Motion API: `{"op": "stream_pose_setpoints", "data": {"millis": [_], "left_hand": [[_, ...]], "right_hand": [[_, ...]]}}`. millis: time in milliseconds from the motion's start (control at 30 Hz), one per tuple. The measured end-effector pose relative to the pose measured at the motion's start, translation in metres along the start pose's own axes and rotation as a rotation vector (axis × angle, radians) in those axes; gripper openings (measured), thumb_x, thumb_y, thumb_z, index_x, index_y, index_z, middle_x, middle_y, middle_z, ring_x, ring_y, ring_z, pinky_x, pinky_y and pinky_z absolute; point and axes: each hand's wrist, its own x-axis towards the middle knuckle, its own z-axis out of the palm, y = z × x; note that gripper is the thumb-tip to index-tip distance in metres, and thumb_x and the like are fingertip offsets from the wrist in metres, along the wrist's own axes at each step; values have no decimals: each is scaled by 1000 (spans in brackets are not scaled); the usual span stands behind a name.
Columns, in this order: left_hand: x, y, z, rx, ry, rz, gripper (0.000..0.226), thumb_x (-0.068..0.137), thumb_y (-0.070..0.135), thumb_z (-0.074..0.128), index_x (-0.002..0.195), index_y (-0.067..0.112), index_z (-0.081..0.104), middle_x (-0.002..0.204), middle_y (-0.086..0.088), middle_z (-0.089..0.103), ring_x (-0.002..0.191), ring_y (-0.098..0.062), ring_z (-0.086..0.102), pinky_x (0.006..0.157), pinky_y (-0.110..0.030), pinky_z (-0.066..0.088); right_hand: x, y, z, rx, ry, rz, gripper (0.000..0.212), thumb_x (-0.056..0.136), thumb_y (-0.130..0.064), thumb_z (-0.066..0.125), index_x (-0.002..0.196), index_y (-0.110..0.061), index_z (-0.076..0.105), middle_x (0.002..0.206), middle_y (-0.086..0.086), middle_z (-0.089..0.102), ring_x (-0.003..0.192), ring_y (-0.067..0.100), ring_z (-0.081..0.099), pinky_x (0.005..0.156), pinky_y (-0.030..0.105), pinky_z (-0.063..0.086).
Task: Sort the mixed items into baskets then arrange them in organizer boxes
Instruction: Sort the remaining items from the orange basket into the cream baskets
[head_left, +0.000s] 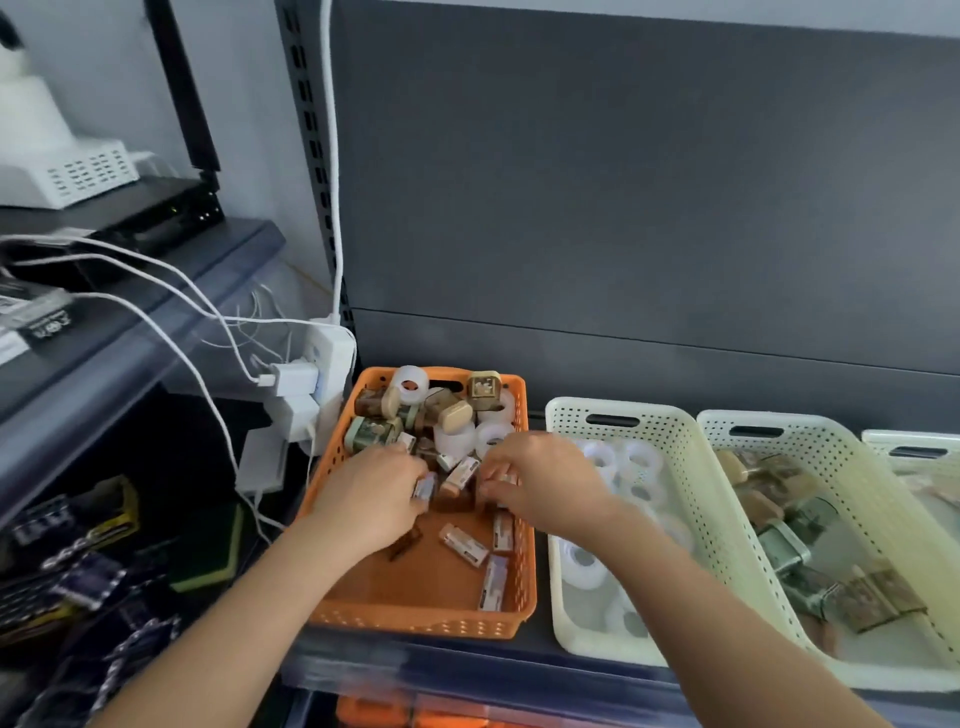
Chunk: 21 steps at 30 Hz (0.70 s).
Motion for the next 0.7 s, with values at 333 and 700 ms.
{"op": "stream_pose_setpoints", "data": {"millis": [333, 700], "left_hand": [[-11, -15, 36, -93, -188, -105, 82, 76, 28, 77, 144, 24, 32, 134, -3, 45, 116, -23, 52, 92, -39, 48], [-40, -32, 22, -325, -55, -136, 53, 87, 26, 65, 136, 26, 46, 129, 4, 48, 117, -20, 51, 96, -38, 46]], "right_hand": [[60, -39, 42, -29, -51, -136, 38, 88, -32, 60, 124, -23, 59, 123, 2, 60, 118, 21, 51, 92, 40, 48], [108, -62, 90, -136, 11, -53, 47, 84, -33, 64, 128, -21, 51, 128, 8, 49, 119, 29, 44, 90, 41, 47]]}}
